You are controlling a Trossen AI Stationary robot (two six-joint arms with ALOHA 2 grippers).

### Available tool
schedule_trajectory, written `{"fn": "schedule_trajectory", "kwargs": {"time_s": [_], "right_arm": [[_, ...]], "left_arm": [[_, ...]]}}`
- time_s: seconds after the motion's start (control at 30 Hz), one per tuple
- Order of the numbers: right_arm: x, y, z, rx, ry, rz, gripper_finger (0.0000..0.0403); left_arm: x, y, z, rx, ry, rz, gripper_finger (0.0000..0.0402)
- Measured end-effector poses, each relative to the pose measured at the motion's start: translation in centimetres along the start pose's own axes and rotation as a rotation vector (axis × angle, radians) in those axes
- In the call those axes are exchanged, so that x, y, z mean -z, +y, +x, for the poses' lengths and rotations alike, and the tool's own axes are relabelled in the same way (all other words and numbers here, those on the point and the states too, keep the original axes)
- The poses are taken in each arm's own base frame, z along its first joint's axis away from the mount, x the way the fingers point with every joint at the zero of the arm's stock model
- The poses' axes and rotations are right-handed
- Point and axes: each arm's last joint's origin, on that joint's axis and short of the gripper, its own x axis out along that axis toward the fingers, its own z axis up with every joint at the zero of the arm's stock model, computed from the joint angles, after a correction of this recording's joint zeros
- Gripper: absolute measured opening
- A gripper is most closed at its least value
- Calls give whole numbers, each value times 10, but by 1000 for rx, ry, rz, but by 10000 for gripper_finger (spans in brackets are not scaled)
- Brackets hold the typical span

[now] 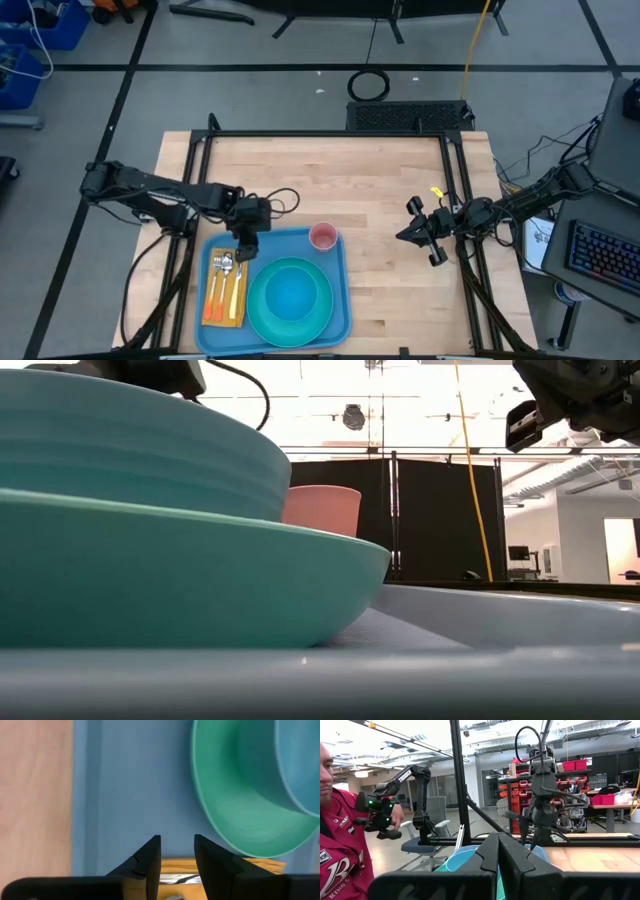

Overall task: Set up tray
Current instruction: Adjust the green plate on the blue tray

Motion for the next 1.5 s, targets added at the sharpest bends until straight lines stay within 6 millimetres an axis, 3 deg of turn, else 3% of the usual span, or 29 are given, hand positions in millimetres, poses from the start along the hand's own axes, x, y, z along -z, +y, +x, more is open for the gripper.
{"fn": "schedule_trajectory", "kwargs": {"time_s": [0.3,0.6,1.03,1.27,1.5], "right_arm": [[0,0,0,0,1,0,0],[0,0,0,0,0,0,0],[0,0,0,0,0,0,0],[0,0,0,0,0,0,0],[0,0,0,0,1,0,0]], "left_arm": [[-10,-8,10,161,-13,42,120],[-12,-13,37,146,74,30,120],[-13,-28,44,148,23,72,120],[-12,-27,59,124,80,50,120],[-13,-27,62,135,81,59,120]]}}
